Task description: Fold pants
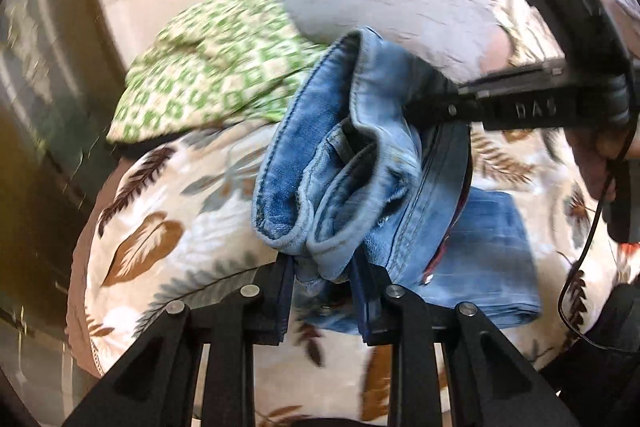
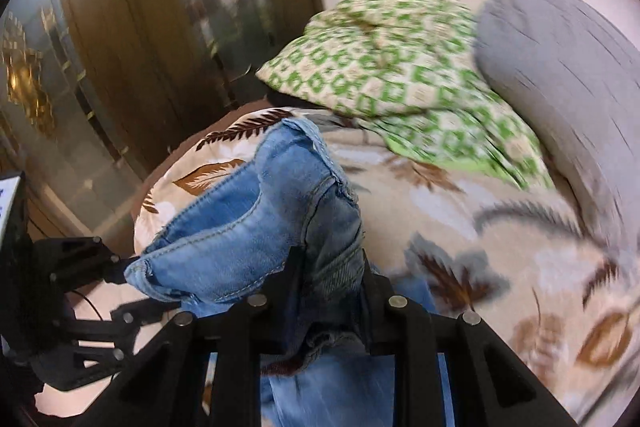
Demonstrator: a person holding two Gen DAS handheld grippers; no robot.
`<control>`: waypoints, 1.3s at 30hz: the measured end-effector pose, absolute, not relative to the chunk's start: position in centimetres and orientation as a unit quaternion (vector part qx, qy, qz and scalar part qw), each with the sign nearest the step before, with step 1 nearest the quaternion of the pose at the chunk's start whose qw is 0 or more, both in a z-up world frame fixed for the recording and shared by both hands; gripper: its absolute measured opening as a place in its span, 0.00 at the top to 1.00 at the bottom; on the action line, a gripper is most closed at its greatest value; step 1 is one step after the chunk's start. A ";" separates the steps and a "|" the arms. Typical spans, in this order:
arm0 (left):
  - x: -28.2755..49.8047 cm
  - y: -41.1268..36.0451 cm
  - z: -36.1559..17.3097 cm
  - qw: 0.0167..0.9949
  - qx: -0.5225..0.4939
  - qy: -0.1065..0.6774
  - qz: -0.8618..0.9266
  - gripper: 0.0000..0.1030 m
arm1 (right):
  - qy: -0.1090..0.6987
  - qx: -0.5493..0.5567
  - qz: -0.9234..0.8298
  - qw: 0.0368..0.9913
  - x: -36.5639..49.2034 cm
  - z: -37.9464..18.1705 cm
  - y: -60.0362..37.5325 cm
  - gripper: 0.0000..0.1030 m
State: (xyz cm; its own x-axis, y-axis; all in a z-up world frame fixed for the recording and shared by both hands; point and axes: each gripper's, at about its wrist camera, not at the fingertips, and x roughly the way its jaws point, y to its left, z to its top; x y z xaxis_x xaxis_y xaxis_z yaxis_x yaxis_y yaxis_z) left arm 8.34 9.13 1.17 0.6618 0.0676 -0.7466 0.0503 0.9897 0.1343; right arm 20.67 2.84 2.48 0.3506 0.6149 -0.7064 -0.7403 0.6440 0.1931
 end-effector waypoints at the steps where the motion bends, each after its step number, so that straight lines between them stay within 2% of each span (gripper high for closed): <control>1: 8.6 8.6 1.2 0.908 0.076 0.412 -0.002 0.75 | 0.394 -0.069 0.410 0.820 20.6 2.1 1.3 0.76; 7: 8.5 2.3 -0.1 0.900 0.098 0.423 -0.046 0.75 | 0.424 0.001 0.378 0.823 20.7 -1.4 -6.5 0.76; 14: 9.3 -0.8 -4.5 0.878 0.067 0.465 -0.090 0.74 | 0.462 0.024 0.346 0.816 21.4 -6.5 -9.7 0.76; 18: 10.2 -2.0 -8.2 0.850 0.030 0.509 -0.131 0.71 | 0.489 0.040 0.320 0.810 21.9 -8.9 -11.6 0.65; 19: 10.2 -2.7 -8.9 0.847 0.041 0.514 -0.132 0.69 | 0.496 0.046 0.314 0.808 22.0 -9.1 -12.3 0.61; 20: 10.0 -3.2 -9.2 0.848 0.057 0.510 -0.132 0.67 | 0.501 0.048 0.305 0.809 21.9 -9.2 -13.2 0.51; 21: 9.9 -3.5 -9.3 0.851 0.066 0.505 -0.133 0.66 | 0.501 0.047 0.298 0.811 21.7 -9.2 -13.7 0.46; 22: 9.7 -3.7 -9.1 0.851 0.069 0.503 -0.135 0.61 | 0.496 0.044 0.290 0.817 21.4 -8.9 -14.5 0.42; 23: 9.6 -3.6 -8.8 0.850 0.064 0.503 -0.141 0.52 | 0.491 0.045 0.286 0.822 21.1 -8.5 -15.3 0.42; 28: 6.9 -1.8 -3.2 0.868 0.022 0.462 -0.179 0.23 | 0.481 0.069 0.275 0.829 19.4 -6.8 -18.7 0.40; 33: 7.3 0.6 -0.1 0.888 0.085 0.438 -0.109 0.23 | 0.474 0.095 0.276 0.831 17.5 -5.2 -19.8 0.36; 35: 8.3 1.7 -0.5 0.888 0.110 0.441 -0.072 0.22 | 0.472 0.094 0.273 0.833 16.8 -4.7 -19.3 0.29; 39: 10.2 3.4 -2.6 0.876 0.140 0.460 -0.044 0.22 | 0.484 0.095 0.266 0.828 15.8 -4.0 -17.4 0.27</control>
